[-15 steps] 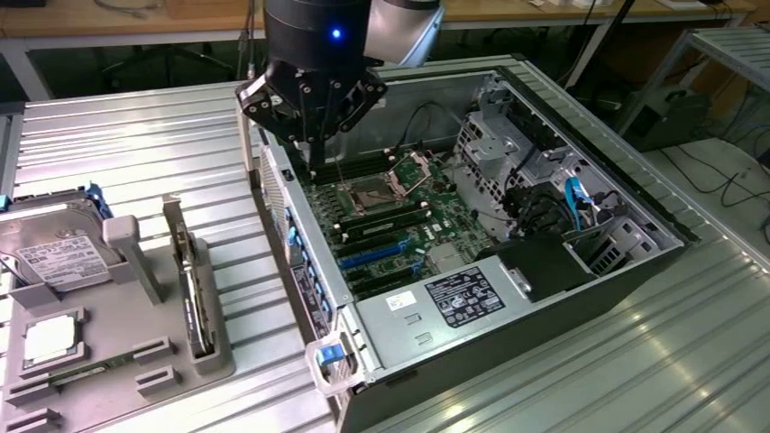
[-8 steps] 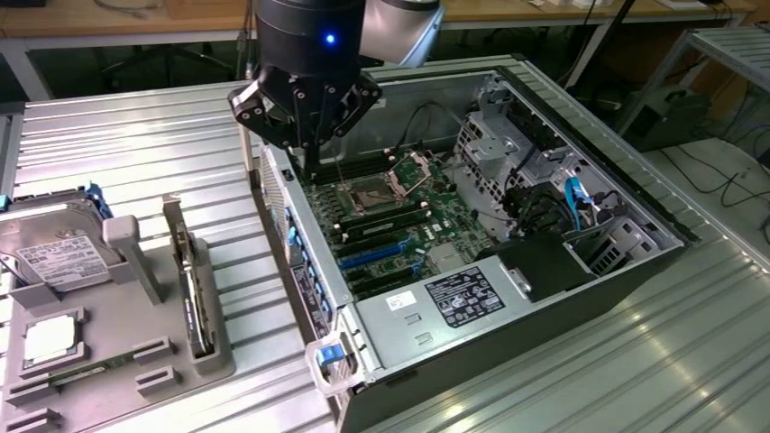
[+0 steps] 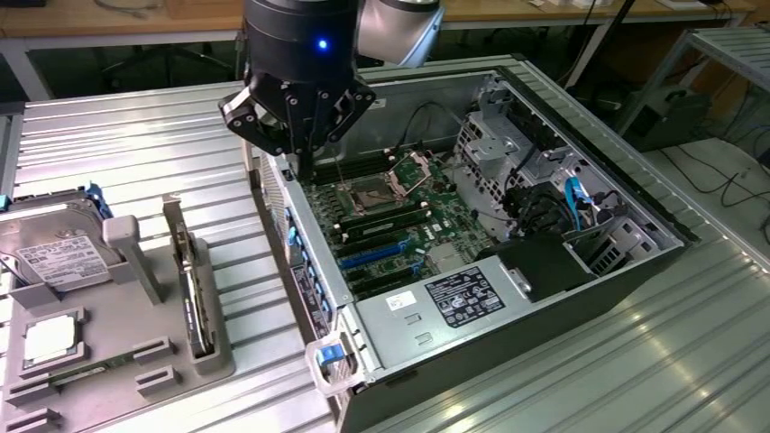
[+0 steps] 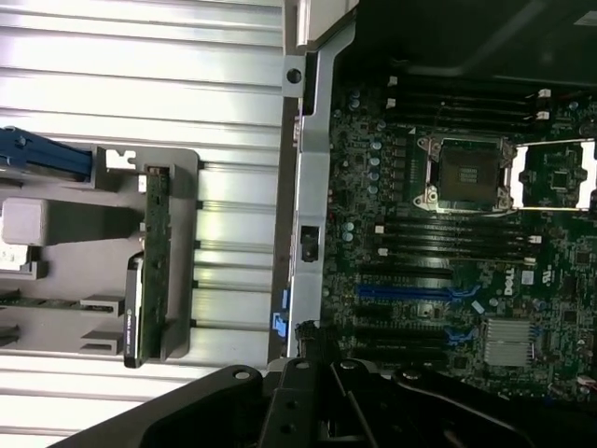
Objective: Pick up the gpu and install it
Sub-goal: 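Reach for the gpu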
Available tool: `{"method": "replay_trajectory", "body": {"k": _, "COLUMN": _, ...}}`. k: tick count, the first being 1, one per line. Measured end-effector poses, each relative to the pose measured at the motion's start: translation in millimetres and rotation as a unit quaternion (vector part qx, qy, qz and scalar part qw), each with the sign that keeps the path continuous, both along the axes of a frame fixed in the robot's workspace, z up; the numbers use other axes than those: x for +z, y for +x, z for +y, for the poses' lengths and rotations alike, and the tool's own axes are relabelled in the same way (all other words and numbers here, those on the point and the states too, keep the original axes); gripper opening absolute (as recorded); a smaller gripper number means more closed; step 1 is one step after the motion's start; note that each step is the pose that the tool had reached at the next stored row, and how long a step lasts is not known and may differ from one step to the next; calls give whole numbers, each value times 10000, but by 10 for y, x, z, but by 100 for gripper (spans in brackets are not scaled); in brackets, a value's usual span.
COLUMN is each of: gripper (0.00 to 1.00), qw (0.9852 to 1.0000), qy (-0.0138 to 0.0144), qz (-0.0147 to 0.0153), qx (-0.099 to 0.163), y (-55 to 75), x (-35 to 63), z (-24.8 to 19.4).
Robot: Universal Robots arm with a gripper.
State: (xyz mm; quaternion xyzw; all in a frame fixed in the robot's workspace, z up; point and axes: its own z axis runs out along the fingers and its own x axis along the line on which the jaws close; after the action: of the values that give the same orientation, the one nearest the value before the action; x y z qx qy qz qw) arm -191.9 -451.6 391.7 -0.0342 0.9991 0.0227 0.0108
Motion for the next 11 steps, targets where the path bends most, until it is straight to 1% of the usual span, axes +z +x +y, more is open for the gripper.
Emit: {"method": "replay_trajectory", "body": {"k": 11, "gripper": 11, "qw": 10000, "qy": 0, "qz": 0, "qx": 26, "y": -12, "x": 0, "z": -5}}
